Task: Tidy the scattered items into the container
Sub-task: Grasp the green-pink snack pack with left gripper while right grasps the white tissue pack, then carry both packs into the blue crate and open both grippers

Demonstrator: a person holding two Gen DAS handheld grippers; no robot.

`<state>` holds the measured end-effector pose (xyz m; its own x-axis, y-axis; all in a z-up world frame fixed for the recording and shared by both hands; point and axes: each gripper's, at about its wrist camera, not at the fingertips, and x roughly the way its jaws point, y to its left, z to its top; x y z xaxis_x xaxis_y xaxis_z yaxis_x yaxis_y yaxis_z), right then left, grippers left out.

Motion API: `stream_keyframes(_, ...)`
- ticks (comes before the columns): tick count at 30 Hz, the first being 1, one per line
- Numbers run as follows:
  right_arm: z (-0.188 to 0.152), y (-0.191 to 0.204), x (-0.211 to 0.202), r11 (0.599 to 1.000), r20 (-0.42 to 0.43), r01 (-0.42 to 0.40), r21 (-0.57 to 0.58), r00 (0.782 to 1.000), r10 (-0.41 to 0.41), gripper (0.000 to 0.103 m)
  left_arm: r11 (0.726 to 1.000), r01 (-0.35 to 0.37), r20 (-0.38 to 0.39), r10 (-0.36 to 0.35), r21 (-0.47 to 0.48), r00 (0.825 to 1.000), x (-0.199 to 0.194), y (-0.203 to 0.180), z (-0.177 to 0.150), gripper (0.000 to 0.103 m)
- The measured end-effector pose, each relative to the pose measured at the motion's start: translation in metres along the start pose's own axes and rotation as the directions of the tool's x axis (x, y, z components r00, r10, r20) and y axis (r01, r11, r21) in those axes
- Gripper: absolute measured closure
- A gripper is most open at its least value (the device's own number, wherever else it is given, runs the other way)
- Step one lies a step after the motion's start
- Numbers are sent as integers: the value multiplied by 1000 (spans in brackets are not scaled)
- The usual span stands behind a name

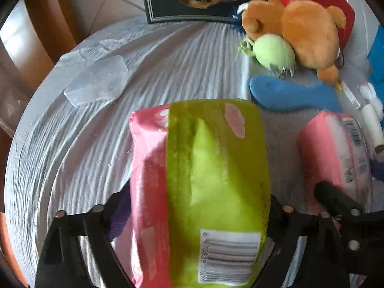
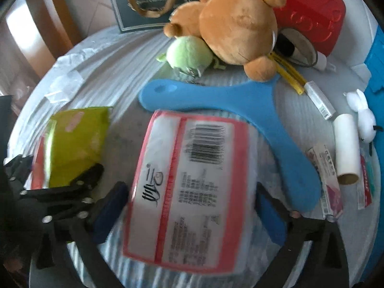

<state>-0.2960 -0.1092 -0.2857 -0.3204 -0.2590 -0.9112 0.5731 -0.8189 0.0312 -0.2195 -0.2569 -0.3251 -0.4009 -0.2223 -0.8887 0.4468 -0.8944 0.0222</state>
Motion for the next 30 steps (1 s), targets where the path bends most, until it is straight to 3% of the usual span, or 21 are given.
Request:
stream_keyframes(1,-1,0,4,1000,-6,-9,-8,1000,9,10,1000,-7,8,6,11,1000,-2,-2,-1,27)
stream_keyframes(4,-2,5,0,1000,6,1,-28,1000,-1,13,1000,-1,19,1,11,1000,-13,-5,-2,32)
stream_keyframes(8,1,6,-27,1000,57,-5,-24,998,6,13,1000,-11,97,9,12,995,-53,-8,-3,32)
stream_keyframes(17,9,-2,-142,1000,213,23,-16,977,-19,13,999,10,255,-21,43,967,-168,-20,17,32)
stream_keyframes(23,11,-22,-229,997,323,80,6,943,-78,13,995,53,364,-82,90,928,-239,-57,28,32)
stream_keyframes(30,-2,-99,-344,982,451,154,110,872,-187,13,970,120,468,-209,213,859,-316,-146,37,32)
